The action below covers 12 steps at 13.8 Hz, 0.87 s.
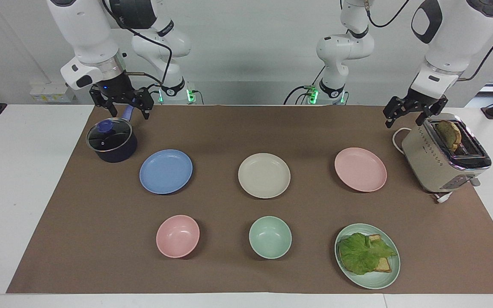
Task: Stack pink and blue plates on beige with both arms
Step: 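Move the left gripper toward the pink plate's near rim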
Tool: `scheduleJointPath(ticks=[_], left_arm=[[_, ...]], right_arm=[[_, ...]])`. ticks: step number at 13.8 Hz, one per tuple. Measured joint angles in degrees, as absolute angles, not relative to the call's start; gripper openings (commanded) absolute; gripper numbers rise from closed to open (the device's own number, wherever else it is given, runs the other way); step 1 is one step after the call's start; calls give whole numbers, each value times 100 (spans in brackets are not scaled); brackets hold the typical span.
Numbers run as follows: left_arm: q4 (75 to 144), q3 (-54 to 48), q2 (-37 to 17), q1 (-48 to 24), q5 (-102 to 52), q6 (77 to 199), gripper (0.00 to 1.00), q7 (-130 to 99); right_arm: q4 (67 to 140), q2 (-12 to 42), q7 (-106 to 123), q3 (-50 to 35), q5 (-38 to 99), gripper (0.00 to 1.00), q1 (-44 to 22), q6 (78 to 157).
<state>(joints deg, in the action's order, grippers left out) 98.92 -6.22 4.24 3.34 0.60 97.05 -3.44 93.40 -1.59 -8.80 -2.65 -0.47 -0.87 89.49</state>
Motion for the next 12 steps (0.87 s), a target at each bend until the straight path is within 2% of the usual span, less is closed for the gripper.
scheduleJointPath(ticks=[8, 12], left_arm=[[9772, -602, 270, 335, 34, 9695, 100, -336], [10328, -570, 125, 376, 33, 10199, 100, -334]], right_arm=[[9340, -159, -880, -265, -47, 100, -87, 8949], [9340, -158, -880, -265, -47, 100, -87, 8949]])
